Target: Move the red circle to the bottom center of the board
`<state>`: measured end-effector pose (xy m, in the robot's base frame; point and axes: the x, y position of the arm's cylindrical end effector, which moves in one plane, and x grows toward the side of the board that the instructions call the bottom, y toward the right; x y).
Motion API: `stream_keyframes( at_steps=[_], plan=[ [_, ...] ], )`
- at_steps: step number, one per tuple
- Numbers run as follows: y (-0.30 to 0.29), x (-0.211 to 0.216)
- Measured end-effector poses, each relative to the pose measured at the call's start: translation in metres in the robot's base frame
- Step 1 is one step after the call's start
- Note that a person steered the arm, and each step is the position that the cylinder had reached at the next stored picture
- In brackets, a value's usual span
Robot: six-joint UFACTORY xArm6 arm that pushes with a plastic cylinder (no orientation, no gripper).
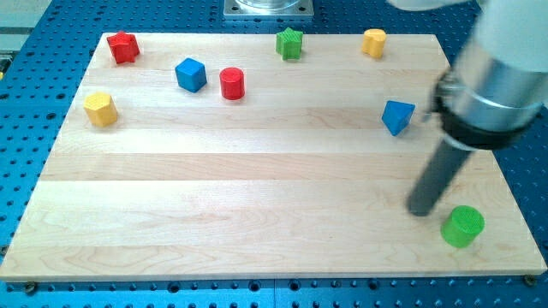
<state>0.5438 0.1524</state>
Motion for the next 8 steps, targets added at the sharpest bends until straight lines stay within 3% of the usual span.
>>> stream_keyframes(
  at_steps=[1, 2, 4, 5, 7, 8],
  plan=[
    [-0.120, -0.069],
    [-0.153, -0.180],
    [-0.201, -0.245],
    [-0.216, -0.196],
    [-0.263, -0.242],
    [-0.267, -0.185]
  ],
)
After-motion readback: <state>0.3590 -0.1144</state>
